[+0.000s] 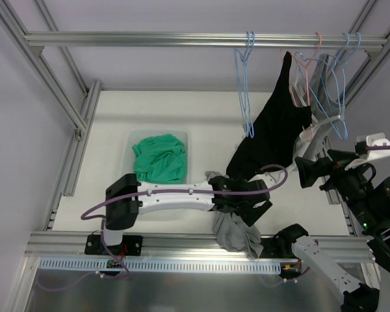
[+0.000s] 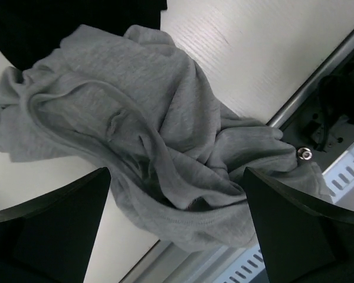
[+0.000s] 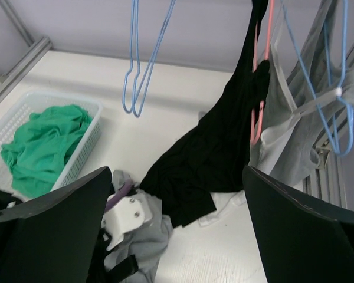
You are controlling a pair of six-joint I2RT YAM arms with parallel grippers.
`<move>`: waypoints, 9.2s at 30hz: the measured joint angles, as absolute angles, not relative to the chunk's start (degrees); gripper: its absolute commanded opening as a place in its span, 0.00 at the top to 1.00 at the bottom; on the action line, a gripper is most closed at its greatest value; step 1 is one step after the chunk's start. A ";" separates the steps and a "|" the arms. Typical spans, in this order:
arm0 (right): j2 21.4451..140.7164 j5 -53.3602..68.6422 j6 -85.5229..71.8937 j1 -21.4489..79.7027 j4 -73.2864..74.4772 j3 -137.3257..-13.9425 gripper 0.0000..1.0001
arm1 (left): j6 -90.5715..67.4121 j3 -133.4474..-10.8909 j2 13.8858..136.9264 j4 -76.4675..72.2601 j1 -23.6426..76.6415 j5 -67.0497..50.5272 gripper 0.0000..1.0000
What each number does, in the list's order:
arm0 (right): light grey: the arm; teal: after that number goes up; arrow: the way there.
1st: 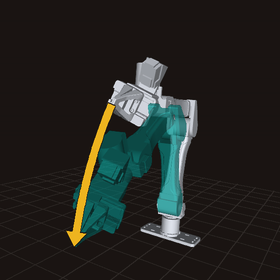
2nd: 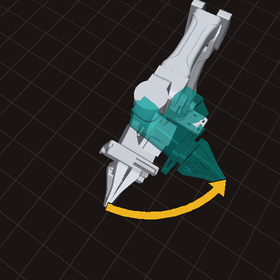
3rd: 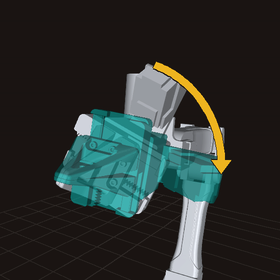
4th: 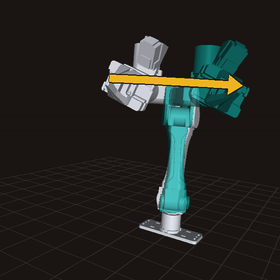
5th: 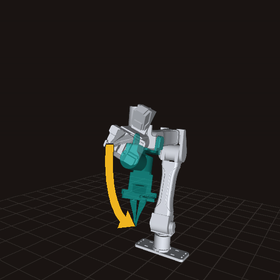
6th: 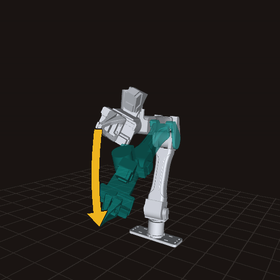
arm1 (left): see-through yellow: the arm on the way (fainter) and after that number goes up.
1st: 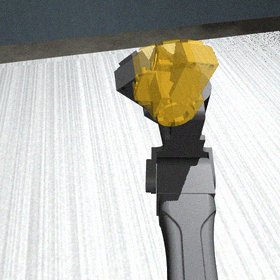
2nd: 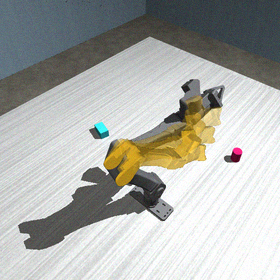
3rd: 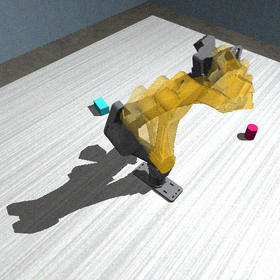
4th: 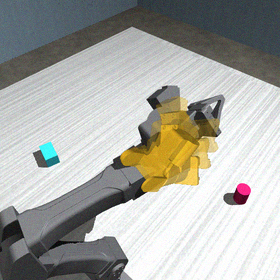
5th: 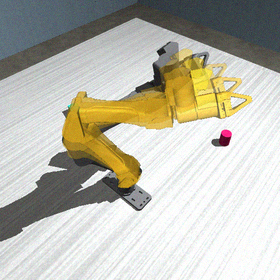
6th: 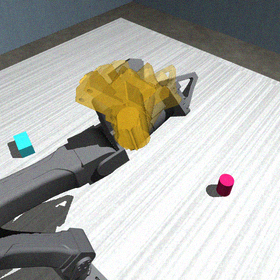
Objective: Remove the tank top from the hanger
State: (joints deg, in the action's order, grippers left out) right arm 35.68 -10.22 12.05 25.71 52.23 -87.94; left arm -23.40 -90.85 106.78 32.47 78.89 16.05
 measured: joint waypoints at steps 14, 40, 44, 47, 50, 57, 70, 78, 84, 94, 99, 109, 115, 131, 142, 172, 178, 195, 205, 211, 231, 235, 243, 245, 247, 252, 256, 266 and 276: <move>28.91 4.64 12.27 25.69 57.41 -82.19 0.00 | -26.76 -92.27 122.52 32.18 77.56 13.87 0.21; 23.55 9.45 12.69 25.69 56.82 -81.52 0.00 | -31.70 -82.28 78.76 33.95 77.87 42.54 1.00; 23.55 9.45 12.71 25.69 56.82 -81.56 0.01 | -28.16 -85.84 75.61 35.22 76.23 47.29 1.00; 23.55 9.37 12.73 25.69 56.80 -81.80 0.01 | -24.80 -88.95 74.00 36.60 74.74 50.39 1.00; 23.55 9.26 12.73 25.69 56.80 -81.91 0.01 | -21.87 -91.48 71.50 36.73 73.84 53.95 1.00; 23.53 9.34 12.71 25.69 56.29 -81.93 0.01 | -22.09 -86.17 61.28 37.93 60.42 51.46 1.00; 23.55 10.85 12.36 25.69 52.77 -77.91 0.00 | -23.94 -78.48 68.03 39.86 28.84 21.32 1.00; 23.55 11.70 12.21 25.69 51.90 -76.62 0.01 | -24.99 -75.46 74.87 39.07 26.57 13.58 1.00; 23.24 12.29 12.21 25.69 51.59 -75.07 0.00 | -27.11 -71.35 78.50 35.86 26.22 8.93 1.00; 22.28 13.37 12.23 25.69 51.13 -74.37 0.01 | -31.59 -63.44 79.22 34.89 20.49 9.96 1.00; 21.98 14.17 12.01 25.69 49.84 -72.36 0.01 | -32.91 -61.06 84.58 32.86 20.56 9.96 1.00; 22.83 15.79 11.29 25.69 48.16 -70.24 0.01 | -33.54 -56.88 85.49 30.33 20.56 9.23 0.56; 24.93 15.59 11.03 25.69 47.99 -70.22 0.00 | -33.12 -56.95 70.37 32.08 20.56 7.42 0.05; 57.58 -6.94 17.28 19.42 52.14 -98.08 0.04 | -27.29 -66.78 40.16 42.41 20.56 -4.56 0.01; 79.37 -2.50 21.26 2.02 51.05 -109.45 0.30 | -20.49 -53.28 26.20 49.98 20.58 -14.41 0.01; 84.16 12.60 15.22 -3.29 42.39 -112.60 1.00 | -19.86 -51.59 21.63 50.94 20.62 -17.72 0.01; 78.46 13.96 13.93 -3.29 40.56 -108.53 1.00 | -19.88 -51.59 22.24 50.92 20.62 -17.67 0.01; 36.07 17.82 10.59 -3.27 56.66 -84.53 1.00 | -23.31 -82.15 57.19 36.27 52.25 -8.88 0.01; 20.80 12.99 9.41 3.29 73.19 -90.39 1.00 | -10.92 -116.33 92.44 31.27 74.48 4.12 0.09; 20.82 10.83 9.17 8.36 77.49 -97.78 1.00 | -6.59 -127.02 104.53 30.35 75.77 5.41 0.23; 20.88 13.43 9.02 11.14 79.00 -98.08 1.00 | -6.92 -127.57 107.24 26.52 75.70 4.51 0.74; 20.88 15.29 8.99 11.14 79.00 -98.06 1.00 | -7.27 -127.57 107.26 25.52 75.70 4.99 1.00; 20.88 15.84 9.26 11.16 78.98 -96.44 1.00 | -9.91 -124.51 106.45 23.66 75.77 13.32 1.00; 20.88 15.70 9.47 11.22 79.00 -95.37 1.00 | -11.27 -121.64 105.27 23.18 75.79 17.91 1.00; 20.91 15.70 9.76 11.42 79.29 -94.48 1.00 | -13.28 -118.32 103.55 23.05 75.77 22.98 1.00; 20.91 16.56 11.42 12.58 79.75 -94.08 1.00 | -19.25 -109.60 96.31 22.70 75.96 33.58 1.00; 21.12 18.79 13.08 14.59 79.42 -94.87 1.00 | -22.52 -104.68 90.19 22.24 76.75 40.71 1.00; 20.23 23.49 15.59 16.73 78.41 -95.57 1.00 | -24.88 -100.33 85.34 21.74 76.05 43.90 1.00; 8.29 22.90 9.65 17.19 55.44 -80.01 1.00 | -26.48 -89.56 79.53 18.55 76.49 29.32 1.00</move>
